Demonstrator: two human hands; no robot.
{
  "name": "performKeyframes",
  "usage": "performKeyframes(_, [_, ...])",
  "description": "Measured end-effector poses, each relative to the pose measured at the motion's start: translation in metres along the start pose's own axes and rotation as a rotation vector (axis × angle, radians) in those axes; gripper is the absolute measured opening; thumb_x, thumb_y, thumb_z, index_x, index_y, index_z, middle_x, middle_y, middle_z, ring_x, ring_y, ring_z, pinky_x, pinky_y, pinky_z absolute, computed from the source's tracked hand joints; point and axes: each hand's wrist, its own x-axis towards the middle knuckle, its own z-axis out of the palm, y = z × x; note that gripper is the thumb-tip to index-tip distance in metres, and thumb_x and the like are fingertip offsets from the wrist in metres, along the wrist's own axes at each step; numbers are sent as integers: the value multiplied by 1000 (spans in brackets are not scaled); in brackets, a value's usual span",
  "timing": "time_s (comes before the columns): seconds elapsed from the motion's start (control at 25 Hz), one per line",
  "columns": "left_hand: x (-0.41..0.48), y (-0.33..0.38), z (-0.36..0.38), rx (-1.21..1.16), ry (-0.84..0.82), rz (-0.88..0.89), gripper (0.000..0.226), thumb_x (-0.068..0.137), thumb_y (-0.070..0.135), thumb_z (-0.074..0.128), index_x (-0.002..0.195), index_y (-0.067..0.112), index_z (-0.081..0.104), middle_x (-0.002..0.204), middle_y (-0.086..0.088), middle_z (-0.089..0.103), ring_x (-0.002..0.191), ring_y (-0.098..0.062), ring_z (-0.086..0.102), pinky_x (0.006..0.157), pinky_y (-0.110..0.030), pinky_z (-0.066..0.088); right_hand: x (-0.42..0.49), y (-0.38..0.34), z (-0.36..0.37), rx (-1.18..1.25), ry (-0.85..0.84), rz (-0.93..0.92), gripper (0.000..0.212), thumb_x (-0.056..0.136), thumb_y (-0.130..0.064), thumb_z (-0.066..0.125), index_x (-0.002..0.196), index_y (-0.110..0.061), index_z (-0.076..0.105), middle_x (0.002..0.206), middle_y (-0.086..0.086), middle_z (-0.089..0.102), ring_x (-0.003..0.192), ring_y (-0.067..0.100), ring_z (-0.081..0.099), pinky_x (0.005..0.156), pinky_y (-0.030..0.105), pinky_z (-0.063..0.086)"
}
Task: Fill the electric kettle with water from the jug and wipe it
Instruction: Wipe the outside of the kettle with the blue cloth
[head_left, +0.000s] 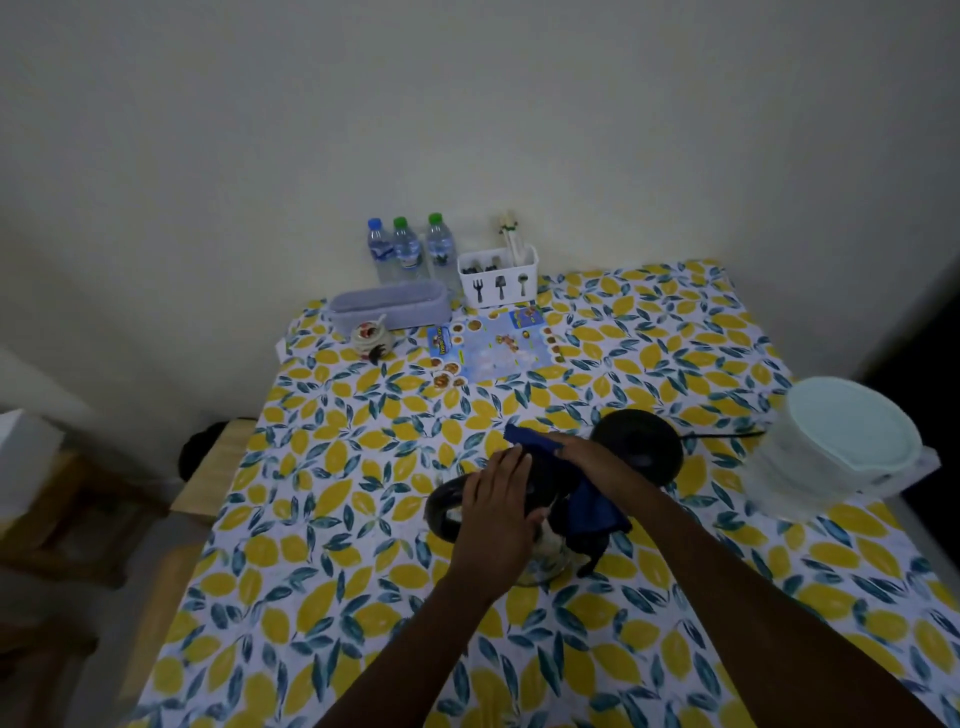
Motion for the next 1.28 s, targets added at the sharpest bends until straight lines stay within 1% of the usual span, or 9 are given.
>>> performKeyframes(0.16, [0,-4,5,7,13,6,62,99,43,41,152,22,16,162,1,15,149,-15,1,120,-42,3,24,-4,-5,-22,-114,81,37,93,-51,46,115,-27,64,123,4,63,102,21,65,93,38,51])
performKeyframes(0.32, [0,-6,9,60,37,15,63,97,45,43,151,19,21,161,-2,23,146,-15,1,116,-43,1,59,-10,-2,-106,-276,188,55,92,-52,49,132,-15,54,132,10,58,108,26,61,98,41,47])
performKeyframes(0.44, [-1,-5,7,59,6,16,64,98,46,41,151,20,19,162,0,19,145,-12,-4,117,-39,-3,58,2,1,-41,-223,254,49,94,-49,48,129,-16,55,135,12,56,101,23,61,85,33,49])
performKeyframes(0.6, [-1,-3,4,32,4,5,63,98,51,31,151,20,19,162,0,19,145,-9,-4,117,-38,-2,23,42,12,384,94,274,47,92,-42,53,128,-11,57,122,15,63,99,27,64,79,33,52])
performKeyframes(0.76, [-1,-3,5,16,29,11,59,99,47,38,150,19,24,160,-1,25,148,-15,10,118,-41,8,-29,58,52,834,166,-72,48,96,-32,42,139,-11,45,132,13,58,116,25,60,94,35,51])
performKeyframes(0.92, [11,-15,-10,-108,-41,13,50,101,46,34,147,27,31,157,6,30,145,-20,23,116,-48,22,-65,74,98,392,521,-124,61,97,-14,48,150,-20,18,158,8,20,139,27,30,111,43,34])
performKeyframes(1.0, [21,-23,-21,-113,-100,54,47,100,41,42,145,27,37,155,5,35,140,-24,30,114,-49,28,-73,77,123,70,594,-162,76,93,-32,55,151,-25,7,159,-4,3,143,16,14,111,36,25])
performKeyframes(1.08, [31,-27,-31,-89,-163,91,49,99,41,47,144,26,40,155,4,36,137,-27,31,112,-46,28,-71,81,130,-64,636,-204,97,81,-55,62,151,-22,3,159,-3,4,141,13,15,109,35,26])
performKeyframes(1.28, [35,-27,-38,-144,-275,117,52,98,40,50,145,20,37,156,0,32,141,-26,26,117,-47,23,-66,107,133,7,598,-46,121,62,-68,69,151,-21,2,159,7,16,142,32,24,109,56,35])
